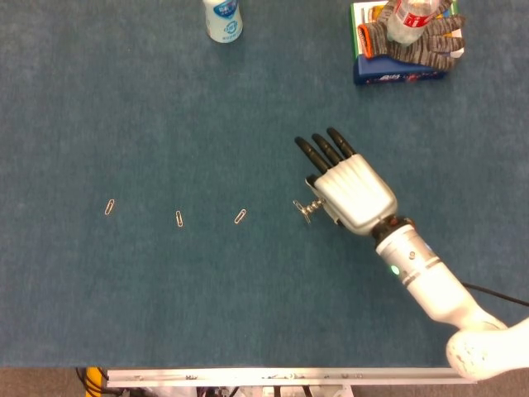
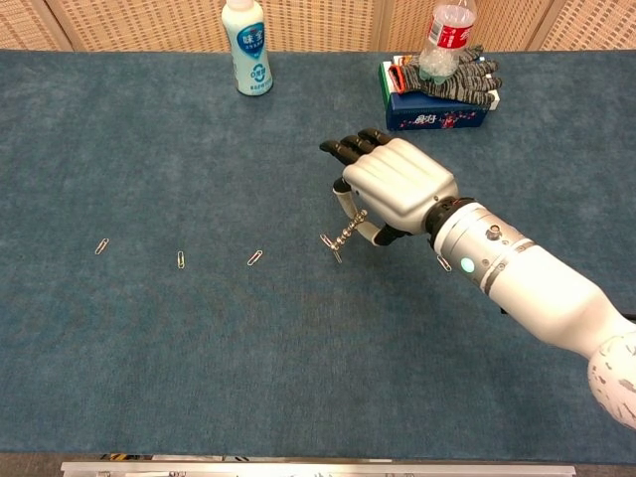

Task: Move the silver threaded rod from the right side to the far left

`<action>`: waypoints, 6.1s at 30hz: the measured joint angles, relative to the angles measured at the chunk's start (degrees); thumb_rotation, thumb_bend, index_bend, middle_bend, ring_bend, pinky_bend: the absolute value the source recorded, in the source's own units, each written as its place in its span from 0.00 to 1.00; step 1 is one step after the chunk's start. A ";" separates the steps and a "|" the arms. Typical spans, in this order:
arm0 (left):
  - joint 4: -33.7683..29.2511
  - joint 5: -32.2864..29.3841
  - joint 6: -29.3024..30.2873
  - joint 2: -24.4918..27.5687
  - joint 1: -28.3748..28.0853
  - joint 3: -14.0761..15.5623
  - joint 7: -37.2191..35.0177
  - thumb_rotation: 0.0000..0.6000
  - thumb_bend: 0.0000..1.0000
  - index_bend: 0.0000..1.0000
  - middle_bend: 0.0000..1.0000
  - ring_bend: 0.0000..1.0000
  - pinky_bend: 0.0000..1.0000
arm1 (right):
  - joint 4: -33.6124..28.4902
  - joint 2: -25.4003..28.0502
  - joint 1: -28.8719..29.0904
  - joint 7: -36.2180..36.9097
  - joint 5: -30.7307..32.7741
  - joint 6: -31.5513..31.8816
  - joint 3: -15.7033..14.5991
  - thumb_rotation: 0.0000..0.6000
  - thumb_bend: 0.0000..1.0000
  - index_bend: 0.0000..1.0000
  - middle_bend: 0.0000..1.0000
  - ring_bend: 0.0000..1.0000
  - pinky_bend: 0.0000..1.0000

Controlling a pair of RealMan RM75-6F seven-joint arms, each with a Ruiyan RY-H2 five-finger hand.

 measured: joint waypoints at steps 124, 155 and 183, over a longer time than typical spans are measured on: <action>-20.74 7.28 -38.16 -1.84 -29.88 -1.20 11.88 1.00 0.53 0.20 0.00 0.00 0.00 | -7.19 44.40 -34.00 49.10 -33.75 35.11 -2.47 1.00 0.16 0.07 0.05 0.00 0.00; -15.81 -3.25 -47.08 -14.45 -40.58 -2.53 30.79 1.00 0.78 0.04 0.00 0.00 0.00 | -2.98 46.24 -40.81 57.29 -29.42 39.27 1.99 1.00 0.16 0.11 0.05 0.00 0.00; -11.86 -18.53 -48.06 -24.71 -49.07 -2.64 41.59 1.00 0.78 0.03 0.00 0.00 0.00 | 2.04 46.09 -43.53 64.81 -24.14 38.18 4.65 1.00 0.16 0.12 0.05 0.00 0.00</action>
